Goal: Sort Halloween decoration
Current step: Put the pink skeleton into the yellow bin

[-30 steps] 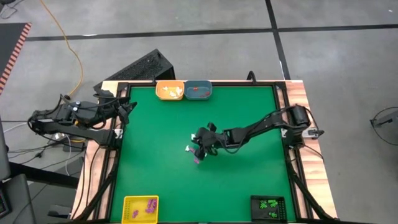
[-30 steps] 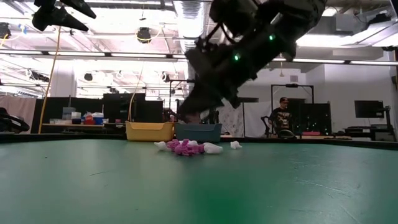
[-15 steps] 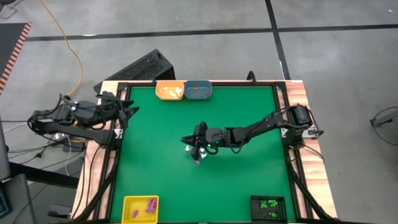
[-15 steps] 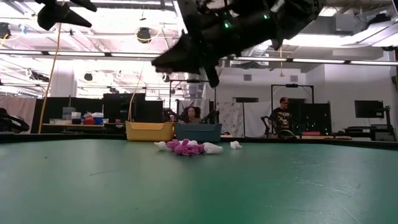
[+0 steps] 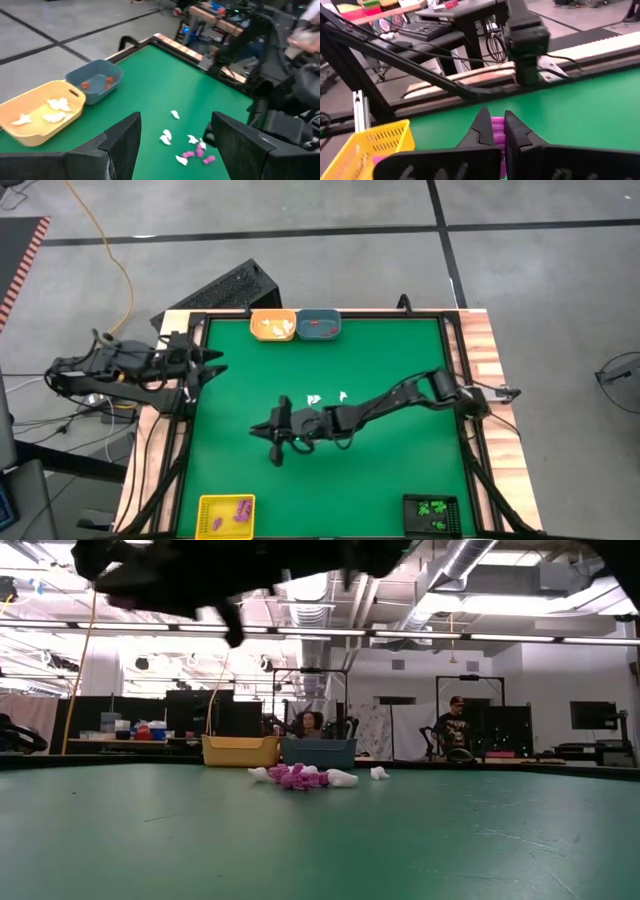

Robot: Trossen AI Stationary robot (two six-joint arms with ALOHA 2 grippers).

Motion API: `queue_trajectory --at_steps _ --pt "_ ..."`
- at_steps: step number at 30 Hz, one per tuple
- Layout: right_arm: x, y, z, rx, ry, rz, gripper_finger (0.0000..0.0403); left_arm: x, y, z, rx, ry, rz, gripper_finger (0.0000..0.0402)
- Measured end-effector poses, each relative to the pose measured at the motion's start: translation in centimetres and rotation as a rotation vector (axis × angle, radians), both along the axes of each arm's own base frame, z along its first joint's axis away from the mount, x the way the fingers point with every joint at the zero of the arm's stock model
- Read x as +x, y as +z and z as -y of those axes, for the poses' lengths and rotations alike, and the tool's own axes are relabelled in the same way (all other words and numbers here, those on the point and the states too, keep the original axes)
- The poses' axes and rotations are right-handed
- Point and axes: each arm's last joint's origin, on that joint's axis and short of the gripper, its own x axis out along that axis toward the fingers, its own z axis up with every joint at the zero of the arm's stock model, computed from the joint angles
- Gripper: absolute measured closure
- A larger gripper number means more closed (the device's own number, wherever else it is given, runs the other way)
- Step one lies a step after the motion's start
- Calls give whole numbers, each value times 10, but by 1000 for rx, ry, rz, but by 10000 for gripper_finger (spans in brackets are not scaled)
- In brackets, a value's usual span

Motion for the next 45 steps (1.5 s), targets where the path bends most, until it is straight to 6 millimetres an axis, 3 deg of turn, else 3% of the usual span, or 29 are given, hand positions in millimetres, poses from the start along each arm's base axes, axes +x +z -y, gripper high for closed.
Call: queue_trajectory --at_steps 9,18,32,45 --pt "52 -4 -48 28 89 95 396 -3 4 2 -4 -96 45 170" --pt "75 -10 -82 50 176 144 396 -3 4 3 -15 -140 47 170" --pt "54 -14 -141 118 275 99 396 -3 4 3 -39 -134 53 170" --pt "52 -23 -150 159 258 87 396 -3 4 3 -48 -127 56 170"
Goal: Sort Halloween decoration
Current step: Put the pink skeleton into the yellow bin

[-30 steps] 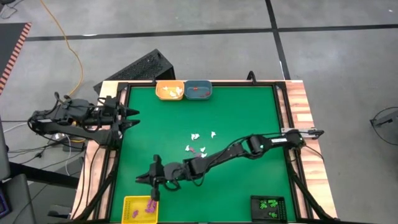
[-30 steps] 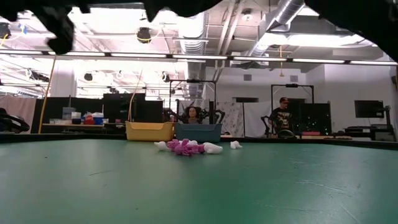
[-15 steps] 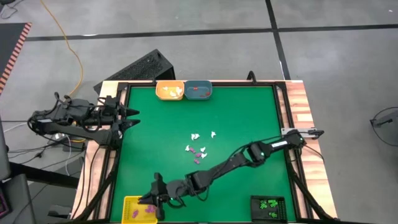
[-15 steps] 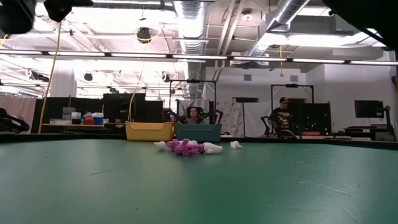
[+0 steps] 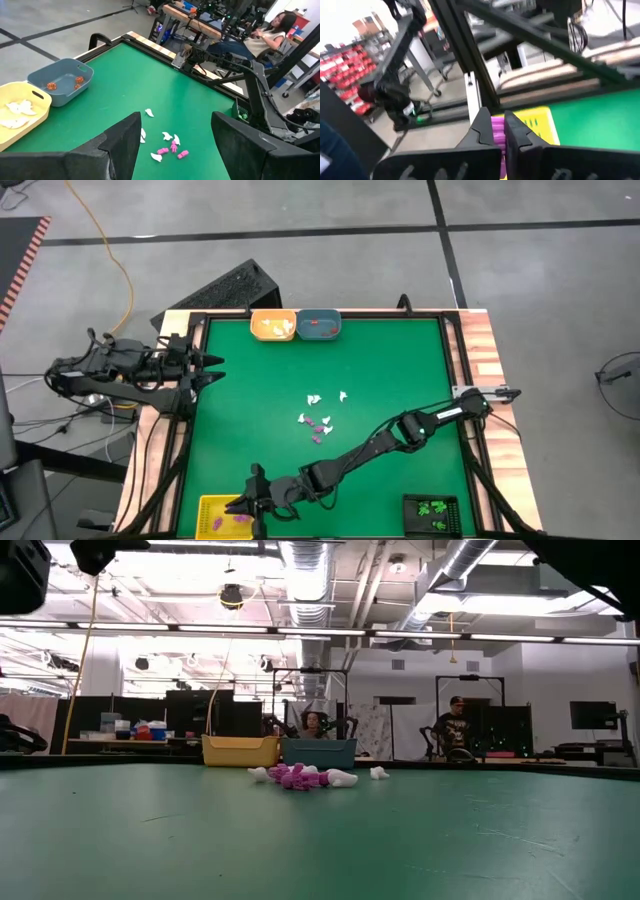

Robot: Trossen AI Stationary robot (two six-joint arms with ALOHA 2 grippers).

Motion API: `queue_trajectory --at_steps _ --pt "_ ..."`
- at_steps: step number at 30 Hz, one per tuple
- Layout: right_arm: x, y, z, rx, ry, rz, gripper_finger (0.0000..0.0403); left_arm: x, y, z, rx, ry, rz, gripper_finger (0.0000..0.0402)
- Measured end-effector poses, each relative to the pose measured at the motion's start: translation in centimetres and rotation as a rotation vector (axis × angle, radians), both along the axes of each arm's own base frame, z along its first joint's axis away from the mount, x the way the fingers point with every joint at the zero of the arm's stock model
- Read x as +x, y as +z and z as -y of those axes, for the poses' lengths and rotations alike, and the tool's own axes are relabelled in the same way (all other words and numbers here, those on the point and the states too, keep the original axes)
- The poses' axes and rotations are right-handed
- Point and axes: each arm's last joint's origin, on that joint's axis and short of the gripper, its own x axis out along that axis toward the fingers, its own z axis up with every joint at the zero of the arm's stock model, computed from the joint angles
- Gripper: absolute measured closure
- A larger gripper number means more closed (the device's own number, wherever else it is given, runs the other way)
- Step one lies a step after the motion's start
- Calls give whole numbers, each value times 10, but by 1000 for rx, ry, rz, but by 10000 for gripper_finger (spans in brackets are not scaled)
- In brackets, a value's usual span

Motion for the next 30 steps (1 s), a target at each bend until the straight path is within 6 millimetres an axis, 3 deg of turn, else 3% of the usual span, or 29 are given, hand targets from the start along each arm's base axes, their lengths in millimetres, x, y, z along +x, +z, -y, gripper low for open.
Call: queue_trajectory --at_steps 12,22,30 --pt "0 -4 0 -6 -1 -41 361 0 0 0 0 0 0 170" --pt "3 -5 8 -17 -16 -52 361 0 0 0 0 0 -1 170" --pt "9 -40 4 50 -25 -75 361 0 -1 0 0 -2 -9 170"
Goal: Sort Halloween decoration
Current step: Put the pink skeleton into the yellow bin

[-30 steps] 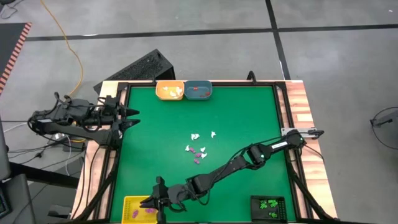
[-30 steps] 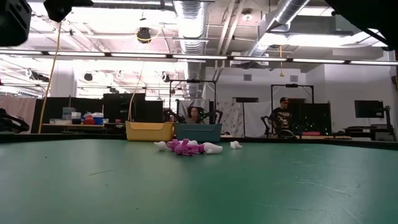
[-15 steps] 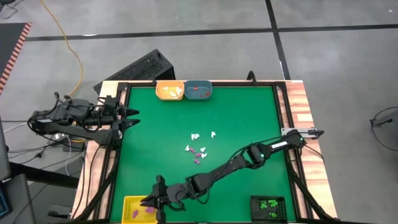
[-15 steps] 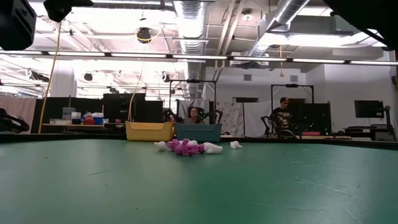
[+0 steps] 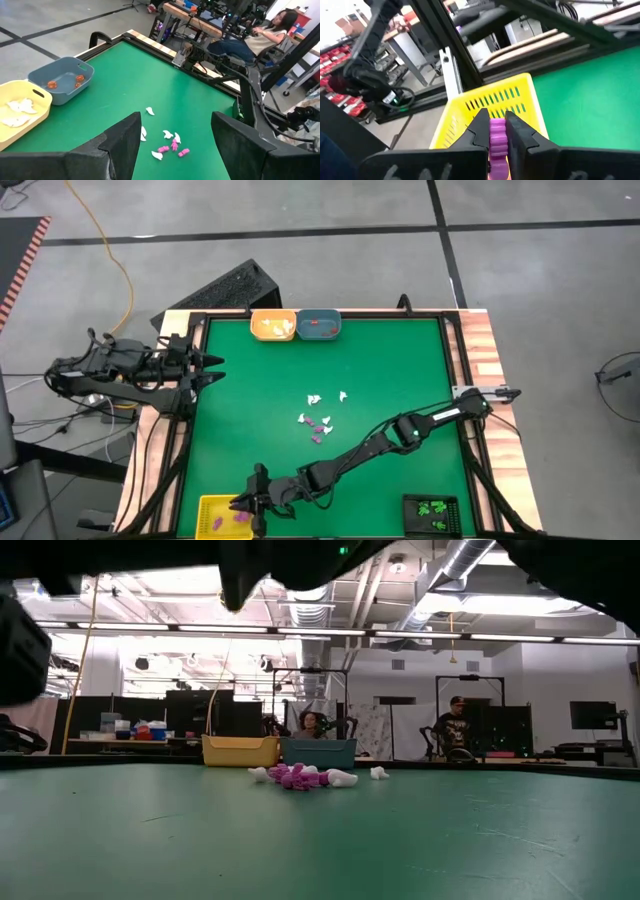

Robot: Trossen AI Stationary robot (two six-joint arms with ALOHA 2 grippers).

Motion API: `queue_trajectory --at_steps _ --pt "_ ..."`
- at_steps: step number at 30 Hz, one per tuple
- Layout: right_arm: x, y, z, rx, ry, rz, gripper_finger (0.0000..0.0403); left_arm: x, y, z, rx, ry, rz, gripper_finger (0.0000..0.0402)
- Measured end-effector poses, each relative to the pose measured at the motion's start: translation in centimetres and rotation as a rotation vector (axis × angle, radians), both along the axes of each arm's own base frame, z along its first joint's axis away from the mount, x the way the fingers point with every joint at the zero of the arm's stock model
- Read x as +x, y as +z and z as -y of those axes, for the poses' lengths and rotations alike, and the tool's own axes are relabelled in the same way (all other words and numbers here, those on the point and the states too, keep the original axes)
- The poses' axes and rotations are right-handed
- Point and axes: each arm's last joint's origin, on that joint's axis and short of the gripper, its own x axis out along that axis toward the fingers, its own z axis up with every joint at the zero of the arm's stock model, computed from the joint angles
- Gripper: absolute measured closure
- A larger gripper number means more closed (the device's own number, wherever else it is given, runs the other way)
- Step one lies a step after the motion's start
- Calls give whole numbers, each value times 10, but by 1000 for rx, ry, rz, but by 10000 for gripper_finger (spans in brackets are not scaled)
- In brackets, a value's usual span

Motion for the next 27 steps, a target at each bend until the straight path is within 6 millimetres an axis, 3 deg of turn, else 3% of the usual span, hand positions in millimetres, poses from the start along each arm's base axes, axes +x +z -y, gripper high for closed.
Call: queue_trajectory --at_steps 12,27 --pt "0 3 0 21 3 0 354 0 0 0 1 1 -1 170" --pt "0 6 1 38 3 9 264 0 0 0 3 2 -1 170"
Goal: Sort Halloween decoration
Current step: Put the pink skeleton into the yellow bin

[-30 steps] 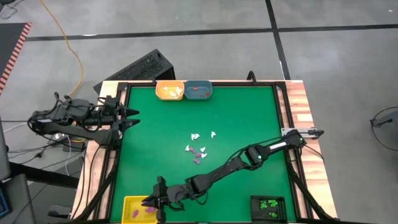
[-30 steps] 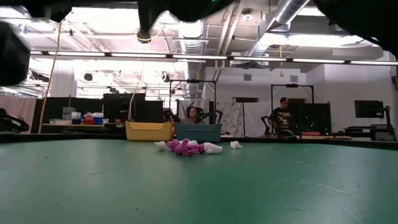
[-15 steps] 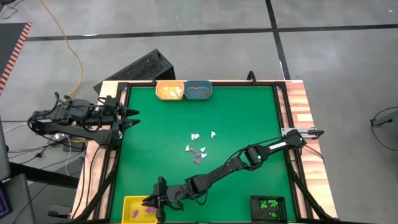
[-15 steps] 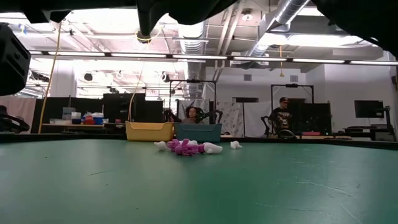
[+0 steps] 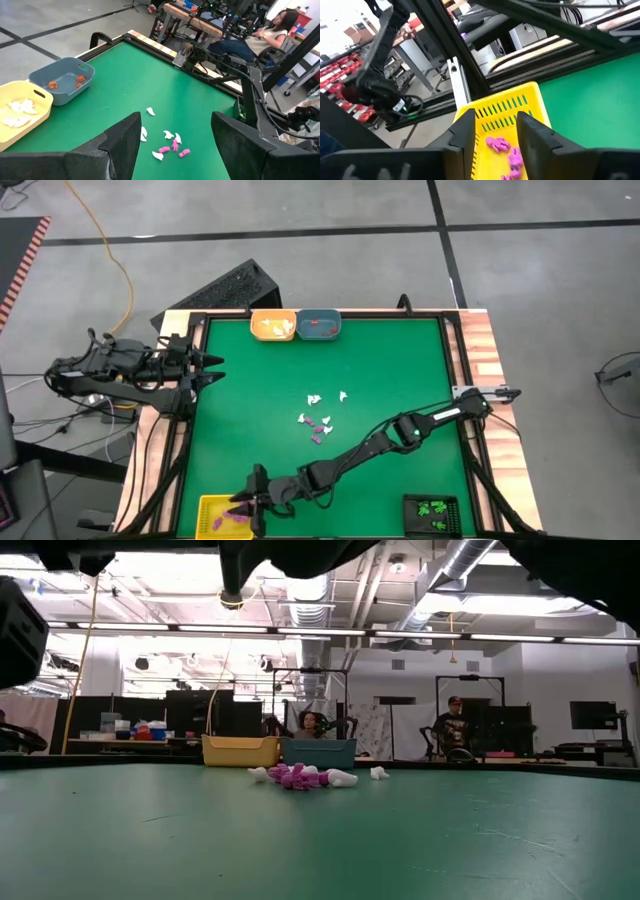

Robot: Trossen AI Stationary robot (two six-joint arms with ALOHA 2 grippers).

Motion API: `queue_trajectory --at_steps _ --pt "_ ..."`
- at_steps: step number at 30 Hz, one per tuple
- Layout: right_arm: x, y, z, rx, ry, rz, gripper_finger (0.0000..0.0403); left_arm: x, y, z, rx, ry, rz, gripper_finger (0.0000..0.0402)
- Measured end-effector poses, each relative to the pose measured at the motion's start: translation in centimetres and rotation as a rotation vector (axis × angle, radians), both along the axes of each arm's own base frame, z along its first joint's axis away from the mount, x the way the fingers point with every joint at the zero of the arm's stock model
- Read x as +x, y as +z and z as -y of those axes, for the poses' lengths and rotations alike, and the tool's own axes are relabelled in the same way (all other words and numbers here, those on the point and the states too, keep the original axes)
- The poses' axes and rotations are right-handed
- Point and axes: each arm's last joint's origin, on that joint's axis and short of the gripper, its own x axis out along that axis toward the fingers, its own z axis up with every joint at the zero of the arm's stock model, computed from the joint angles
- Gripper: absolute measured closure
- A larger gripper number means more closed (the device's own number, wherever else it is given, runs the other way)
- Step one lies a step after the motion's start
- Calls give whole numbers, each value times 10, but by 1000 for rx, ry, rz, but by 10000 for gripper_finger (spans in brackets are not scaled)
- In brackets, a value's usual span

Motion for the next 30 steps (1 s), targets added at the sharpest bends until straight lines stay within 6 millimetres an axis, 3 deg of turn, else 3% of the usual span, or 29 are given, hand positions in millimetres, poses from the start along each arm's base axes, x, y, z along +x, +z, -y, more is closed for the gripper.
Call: queue_trajectory --at_steps 5,10,13,20,25,30 --pt "2 30 15 29 20 40 263 0 0 0 0 0 0 170" --pt "-4 84 48 -46 75 -22 280 0 0 0 0 0 1 170" --pt "-20 123 74 -168 71 -114 288 0 0 0 1 0 1 170" --pt "-82 204 138 -382 45 -333 292 0 0 0 1 0 1 170" --pt "-136 243 177 -418 10 -503 292 0 0 0 29 -4 -4 170" --pt "-193 276 198 -450 -34 -607 292 0 0 0 37 0 -5 170"
